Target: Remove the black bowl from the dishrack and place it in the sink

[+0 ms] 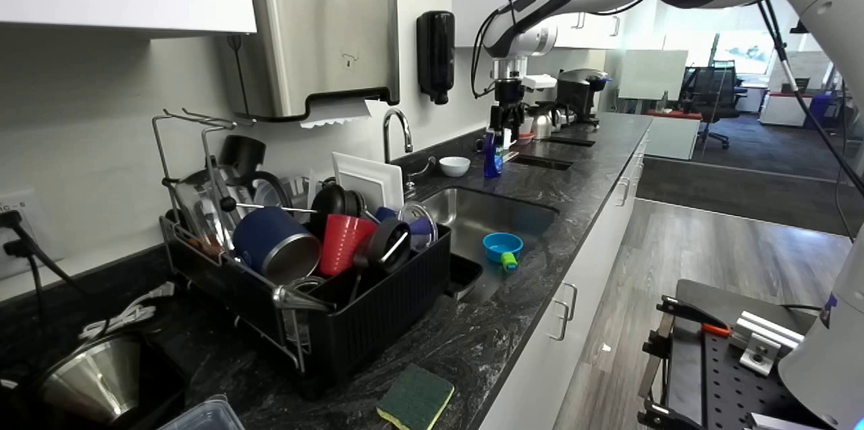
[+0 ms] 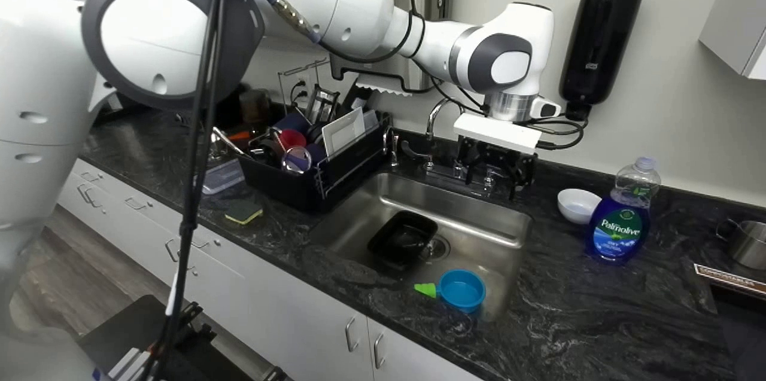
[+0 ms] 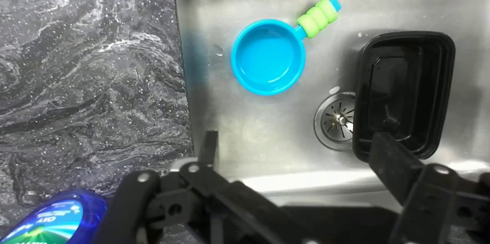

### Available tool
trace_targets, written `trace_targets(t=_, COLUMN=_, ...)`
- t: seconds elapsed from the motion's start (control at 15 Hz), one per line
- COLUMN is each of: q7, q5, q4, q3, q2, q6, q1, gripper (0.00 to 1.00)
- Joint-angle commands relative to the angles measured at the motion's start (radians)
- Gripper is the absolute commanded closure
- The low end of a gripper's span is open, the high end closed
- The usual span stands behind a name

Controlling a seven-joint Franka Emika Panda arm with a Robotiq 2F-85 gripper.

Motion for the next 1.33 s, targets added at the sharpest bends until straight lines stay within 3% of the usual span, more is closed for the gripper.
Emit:
trace_targets(t=0.0, q7=-0.051, q5=-0.034, q4=-0.129, q3=-0.003, q2=-0.094, q6=0.019, q1=0.009, gripper=0.00)
trace_targets(t=0.6, q7=-0.148, q5=-0.048, q4=-0.334, q3=0.006, q2=-0.211, q6=0.046, q1=0.032, gripper=0.00)
trace_targets(t=1.27, q7=-0.115, q5=-0.039, q4=-0.398, q3=0.034, q2=-0.246, q6=0.056, q1=0.131, gripper=0.00)
